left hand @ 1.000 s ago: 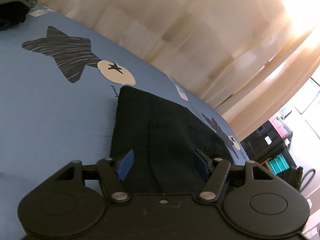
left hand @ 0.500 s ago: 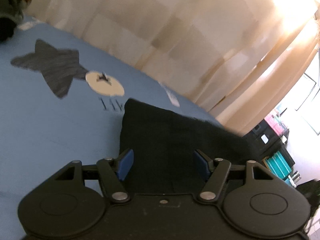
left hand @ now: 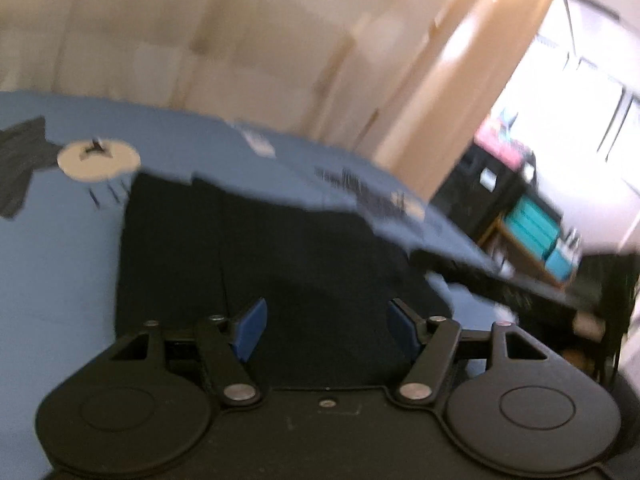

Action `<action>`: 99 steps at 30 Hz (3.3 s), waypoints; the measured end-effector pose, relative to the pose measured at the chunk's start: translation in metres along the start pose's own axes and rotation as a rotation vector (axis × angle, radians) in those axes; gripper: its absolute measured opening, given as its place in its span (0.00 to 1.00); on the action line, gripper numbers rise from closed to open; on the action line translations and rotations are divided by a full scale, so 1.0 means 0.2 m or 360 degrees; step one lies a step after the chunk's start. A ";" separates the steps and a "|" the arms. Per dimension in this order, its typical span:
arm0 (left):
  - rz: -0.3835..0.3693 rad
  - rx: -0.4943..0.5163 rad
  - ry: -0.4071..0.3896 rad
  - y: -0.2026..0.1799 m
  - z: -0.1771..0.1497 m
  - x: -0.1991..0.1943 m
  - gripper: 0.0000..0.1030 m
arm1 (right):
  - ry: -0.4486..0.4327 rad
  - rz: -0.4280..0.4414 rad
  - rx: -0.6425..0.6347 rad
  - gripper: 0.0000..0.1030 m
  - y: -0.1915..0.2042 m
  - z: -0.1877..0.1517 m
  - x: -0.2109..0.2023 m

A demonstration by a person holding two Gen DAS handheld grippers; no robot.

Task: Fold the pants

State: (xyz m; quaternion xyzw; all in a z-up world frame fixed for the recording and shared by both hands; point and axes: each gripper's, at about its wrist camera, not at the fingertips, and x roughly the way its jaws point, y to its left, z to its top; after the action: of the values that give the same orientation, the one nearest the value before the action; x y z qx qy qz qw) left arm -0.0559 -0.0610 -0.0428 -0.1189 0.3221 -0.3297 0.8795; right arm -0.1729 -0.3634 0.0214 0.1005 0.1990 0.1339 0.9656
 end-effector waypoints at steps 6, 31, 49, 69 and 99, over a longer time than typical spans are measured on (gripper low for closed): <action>0.0026 -0.0001 0.0029 0.04 -0.06 0.08 1.00 | 0.0191 -0.0026 -0.0032 0.74 0.01 -0.06 0.20; -0.0057 -0.0575 0.0068 0.51 0.17 0.17 1.00 | 0.0357 0.0273 0.0957 0.75 -0.44 -0.09 0.06; -0.0042 -0.0357 -0.0025 0.28 0.39 0.10 0.95 | 0.0282 0.0375 0.1011 0.31 -0.37 0.13 0.01; -0.0216 -0.0065 -0.0313 -0.43 1.35 0.95 0.96 | -0.0139 0.0060 0.0531 0.30 -1.08 1.22 0.06; 0.0095 -0.0185 -0.0207 -0.10 1.30 2.11 1.00 | -0.0099 -0.0609 0.0224 0.92 -1.89 0.90 1.00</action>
State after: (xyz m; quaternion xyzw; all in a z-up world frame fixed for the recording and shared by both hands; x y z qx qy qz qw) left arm 0.3454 -0.3542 -0.0413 -0.1814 0.2862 -0.2757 0.8995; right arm 0.1615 -0.6848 0.0192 0.1323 0.1934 -0.0693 0.9697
